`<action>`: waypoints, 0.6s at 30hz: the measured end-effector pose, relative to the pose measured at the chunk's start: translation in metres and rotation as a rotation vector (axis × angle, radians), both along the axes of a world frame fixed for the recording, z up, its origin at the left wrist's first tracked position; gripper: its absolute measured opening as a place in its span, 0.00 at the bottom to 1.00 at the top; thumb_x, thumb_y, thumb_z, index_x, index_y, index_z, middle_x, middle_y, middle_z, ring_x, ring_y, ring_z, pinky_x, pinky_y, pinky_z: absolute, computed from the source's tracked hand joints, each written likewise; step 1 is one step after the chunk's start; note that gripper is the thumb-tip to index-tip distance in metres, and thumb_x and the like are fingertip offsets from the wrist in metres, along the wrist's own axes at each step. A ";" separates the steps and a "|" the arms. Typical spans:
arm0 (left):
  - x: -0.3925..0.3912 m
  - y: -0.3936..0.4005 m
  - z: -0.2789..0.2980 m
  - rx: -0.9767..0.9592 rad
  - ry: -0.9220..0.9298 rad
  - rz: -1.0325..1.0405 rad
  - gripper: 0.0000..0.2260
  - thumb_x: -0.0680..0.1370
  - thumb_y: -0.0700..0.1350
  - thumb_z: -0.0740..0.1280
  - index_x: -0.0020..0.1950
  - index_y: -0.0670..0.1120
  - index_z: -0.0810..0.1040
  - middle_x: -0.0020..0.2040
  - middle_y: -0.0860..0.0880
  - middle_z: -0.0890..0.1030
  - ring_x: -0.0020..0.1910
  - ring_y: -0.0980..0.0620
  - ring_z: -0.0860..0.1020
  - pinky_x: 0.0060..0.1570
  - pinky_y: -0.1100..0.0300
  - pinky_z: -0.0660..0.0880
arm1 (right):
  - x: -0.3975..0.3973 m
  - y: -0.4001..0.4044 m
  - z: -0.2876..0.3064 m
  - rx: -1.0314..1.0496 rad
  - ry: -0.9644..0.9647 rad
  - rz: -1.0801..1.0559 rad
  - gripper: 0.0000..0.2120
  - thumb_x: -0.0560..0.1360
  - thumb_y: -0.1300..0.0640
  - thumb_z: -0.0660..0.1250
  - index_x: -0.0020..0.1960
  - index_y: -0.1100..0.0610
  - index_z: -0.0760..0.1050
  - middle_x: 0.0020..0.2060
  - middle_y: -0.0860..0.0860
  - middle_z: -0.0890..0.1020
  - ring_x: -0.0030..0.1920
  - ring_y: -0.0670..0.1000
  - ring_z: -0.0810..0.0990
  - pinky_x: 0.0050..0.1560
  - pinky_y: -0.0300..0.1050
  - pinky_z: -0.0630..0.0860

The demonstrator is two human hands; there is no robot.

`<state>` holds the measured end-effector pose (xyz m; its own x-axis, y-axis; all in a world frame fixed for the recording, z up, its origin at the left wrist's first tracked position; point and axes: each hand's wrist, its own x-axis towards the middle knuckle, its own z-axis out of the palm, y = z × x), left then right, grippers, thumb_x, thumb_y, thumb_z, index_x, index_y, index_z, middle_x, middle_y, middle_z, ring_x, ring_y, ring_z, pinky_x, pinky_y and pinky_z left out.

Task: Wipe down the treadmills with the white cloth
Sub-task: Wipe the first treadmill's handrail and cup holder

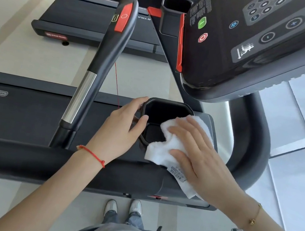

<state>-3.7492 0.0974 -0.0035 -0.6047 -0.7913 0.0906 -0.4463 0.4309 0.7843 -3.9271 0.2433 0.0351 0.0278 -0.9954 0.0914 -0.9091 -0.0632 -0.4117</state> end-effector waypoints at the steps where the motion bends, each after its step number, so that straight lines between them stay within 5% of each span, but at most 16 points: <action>1: 0.000 0.000 0.000 -0.002 -0.002 0.002 0.20 0.81 0.51 0.60 0.73 0.57 0.64 0.58 0.63 0.72 0.50 0.70 0.75 0.47 0.79 0.67 | 0.003 0.003 0.000 0.021 -0.039 -0.071 0.21 0.83 0.52 0.56 0.74 0.58 0.62 0.76 0.50 0.60 0.78 0.49 0.50 0.77 0.46 0.52; 5: -0.001 0.001 0.001 -0.009 -0.001 -0.001 0.20 0.81 0.50 0.60 0.73 0.56 0.65 0.59 0.62 0.74 0.49 0.67 0.76 0.48 0.75 0.68 | 0.020 0.004 -0.003 0.054 -0.115 -0.279 0.27 0.83 0.48 0.51 0.78 0.57 0.51 0.79 0.50 0.48 0.78 0.47 0.46 0.77 0.44 0.50; 9: 0.000 0.002 0.002 -0.005 0.002 0.001 0.20 0.81 0.50 0.60 0.73 0.57 0.65 0.59 0.62 0.73 0.52 0.61 0.77 0.54 0.65 0.73 | 0.027 0.004 -0.008 0.030 -0.194 -0.392 0.26 0.83 0.48 0.50 0.78 0.52 0.47 0.78 0.47 0.48 0.78 0.48 0.50 0.71 0.41 0.58; 12: 0.000 0.003 0.003 -0.005 -0.005 0.000 0.20 0.81 0.51 0.60 0.74 0.56 0.64 0.60 0.61 0.73 0.52 0.59 0.77 0.56 0.60 0.74 | 0.018 -0.006 -0.007 0.047 -0.191 -0.396 0.22 0.83 0.50 0.46 0.75 0.53 0.54 0.76 0.50 0.56 0.73 0.49 0.60 0.66 0.37 0.61; 14: 0.000 0.002 0.003 -0.002 -0.009 -0.003 0.21 0.81 0.51 0.59 0.75 0.56 0.64 0.62 0.59 0.74 0.53 0.58 0.77 0.57 0.60 0.74 | 0.012 -0.023 -0.004 0.053 -0.217 -0.403 0.25 0.77 0.52 0.36 0.65 0.55 0.65 0.63 0.56 0.67 0.56 0.52 0.67 0.54 0.36 0.65; 16: -0.001 0.003 0.003 0.001 -0.018 -0.005 0.21 0.81 0.51 0.59 0.75 0.55 0.63 0.65 0.57 0.74 0.54 0.58 0.77 0.58 0.60 0.74 | 0.000 -0.044 -0.005 0.082 -0.310 -0.489 0.16 0.79 0.53 0.45 0.60 0.58 0.65 0.54 0.56 0.71 0.49 0.52 0.68 0.46 0.37 0.64; 18: -0.001 0.003 0.004 -0.002 -0.022 -0.002 0.21 0.82 0.51 0.59 0.75 0.55 0.63 0.65 0.57 0.73 0.54 0.58 0.76 0.58 0.60 0.73 | -0.007 -0.054 -0.006 0.118 -0.278 -0.460 0.15 0.82 0.54 0.54 0.62 0.64 0.63 0.57 0.59 0.72 0.50 0.52 0.70 0.44 0.38 0.62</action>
<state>-3.7499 0.1001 0.0003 -0.6084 -0.7897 0.0792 -0.4621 0.4336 0.7736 -3.9341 0.1889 0.0289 -0.4214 -0.9033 -0.0799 -0.6883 0.3760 -0.6203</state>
